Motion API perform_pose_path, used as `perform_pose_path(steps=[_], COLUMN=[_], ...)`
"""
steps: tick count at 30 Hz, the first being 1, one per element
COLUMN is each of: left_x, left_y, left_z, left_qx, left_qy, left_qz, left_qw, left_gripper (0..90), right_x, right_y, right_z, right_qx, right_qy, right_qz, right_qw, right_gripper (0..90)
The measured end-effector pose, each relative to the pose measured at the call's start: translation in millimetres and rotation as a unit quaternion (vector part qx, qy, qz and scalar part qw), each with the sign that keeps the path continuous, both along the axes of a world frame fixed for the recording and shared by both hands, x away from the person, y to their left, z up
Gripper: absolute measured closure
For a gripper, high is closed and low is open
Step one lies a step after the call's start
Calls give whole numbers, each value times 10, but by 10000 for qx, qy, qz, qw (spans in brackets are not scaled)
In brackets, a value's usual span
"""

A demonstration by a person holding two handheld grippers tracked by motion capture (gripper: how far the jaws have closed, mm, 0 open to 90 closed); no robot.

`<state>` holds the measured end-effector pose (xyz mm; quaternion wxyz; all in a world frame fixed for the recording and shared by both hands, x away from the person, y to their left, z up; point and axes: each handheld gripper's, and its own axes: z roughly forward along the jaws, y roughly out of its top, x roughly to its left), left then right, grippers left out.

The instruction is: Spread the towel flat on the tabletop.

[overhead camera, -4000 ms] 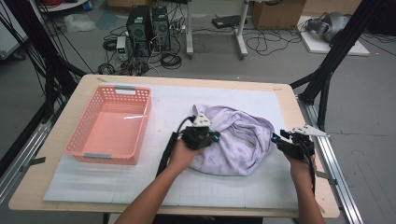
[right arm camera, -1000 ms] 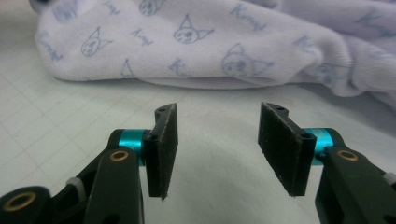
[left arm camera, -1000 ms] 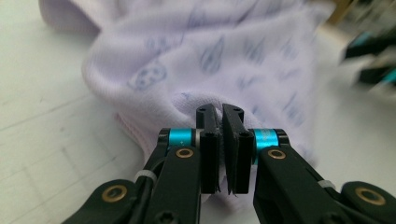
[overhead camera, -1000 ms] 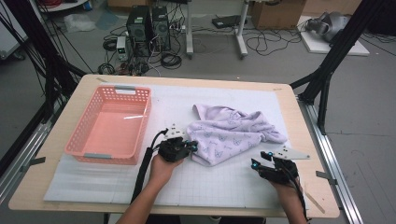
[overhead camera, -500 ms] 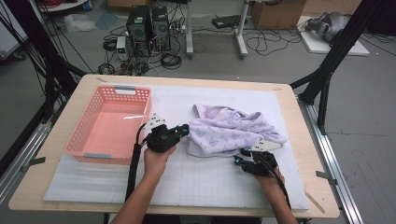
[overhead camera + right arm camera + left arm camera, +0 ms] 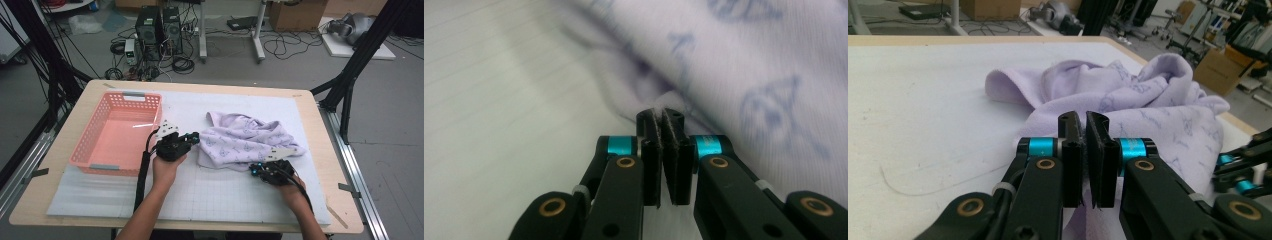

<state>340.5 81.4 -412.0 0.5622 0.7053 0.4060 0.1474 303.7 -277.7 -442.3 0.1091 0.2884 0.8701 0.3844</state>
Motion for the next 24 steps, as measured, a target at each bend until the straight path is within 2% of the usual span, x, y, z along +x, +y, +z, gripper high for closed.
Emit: perform_pose_path(steps=[1, 3, 4, 5, 6, 7, 8, 9, 10, 11, 12, 13, 14, 16, 17, 18, 19, 21, 22, 23, 24], left_x=[0, -49, -49, -72, -95, -119, -166, -175, -175, -175, -168, -158, -141, -93, -69, -49, -34, -12, -5, 1, 6], left_y=[0, -59, -59, -85, -120, -161, -243, -276, -276, -308, -331, -346, -346, -293, -250, -210, -173, -131, -121, -115, -121], left_z=[0, -9, -9, -14, -23, -33, -56, -65, -65, -75, -81, -84, -83, -72, -68, -65, -66, -79, -83, -86, -91], left_qx=[0, 248, 248, 295, 368, 491, 681, 746, 746, 750, 789, 829, 853, 869, 825, 826, 851, 894, 901, 888, 818], left_qy=[0, 2, 2, 3, 14, 28, -40, -59, -59, -78, -112, -150, -196, -236, -243, -245, -256, -246, -242, -248, -240], left_qz=[0, -143, -143, -207, -274, -359, -398, -399, -399, -378, -325, -225, -88, 183, 299, 379, 424, 476, 499, 503, 512], left_qw=[10000, 9996, 9996, 9993, 9989, 9981, 9969, 9964, 9964, 9964, 9963, 9962, 9961, 9958, 9958, 9956, 9951, 9946, 9944, 9945, 9950], left_gripper=[851, 851, 850, 850, 850, 850, 850, 850, 851, 851, 851, 851, 851, 851, 851, 851, 851, 850, 851, 851, 851], right_x=[-54, -156, -156, -265, -265, -321, -399, -423, -443, -443, -456, -456, -455, -448, -438, -438, -414, -411, -411, -411, -409], right_y=[-76, -248, -248, -436, -436, -527, -706, -784, -847, -847, -916, -910, -883, -820, -809, -809, -806, -811, -813, -813, -793], right_z=[22, 73, 73, 137, 137, 177, 253, 293, 332, 332, 396, 409, 413, 400, 398, 398, 401, 403, 411, 411, 412], right_qx=[-103, -340, -340, -391, -391, -504, -776, -923, -1010, -1010, -996, -874, -771, -245, -21, -21, 5, 7, 34, 34, 202], right_qy=[45, 116, 116, 157, 157, 201, 352, 390, 363, 363, 216, 184, 114, 0, -82, -82, -221, -337, -416, -416, -492], right_qz=[44, 68, 68, -9, -9, -69, -334, -539, -739, -739, -1018, -1051, -984, -762, -801, -801, -997, -1208, -1295, -1295, -1375], right_qw=[9999, 9993, 9993, 9991, 9991, 9985, 9958, 9935, 9915, 9915, 9896, 9904, 9921, 9968, 9968, 9968, 9948, 9921, 9907, 9907, 9891], right_gripper=[867, 868, 868, 868, 868, 869, 869, 868, 868, 868, 868, 867, 864, 815, 788, 788, 722, 666, 661, 661, 638])
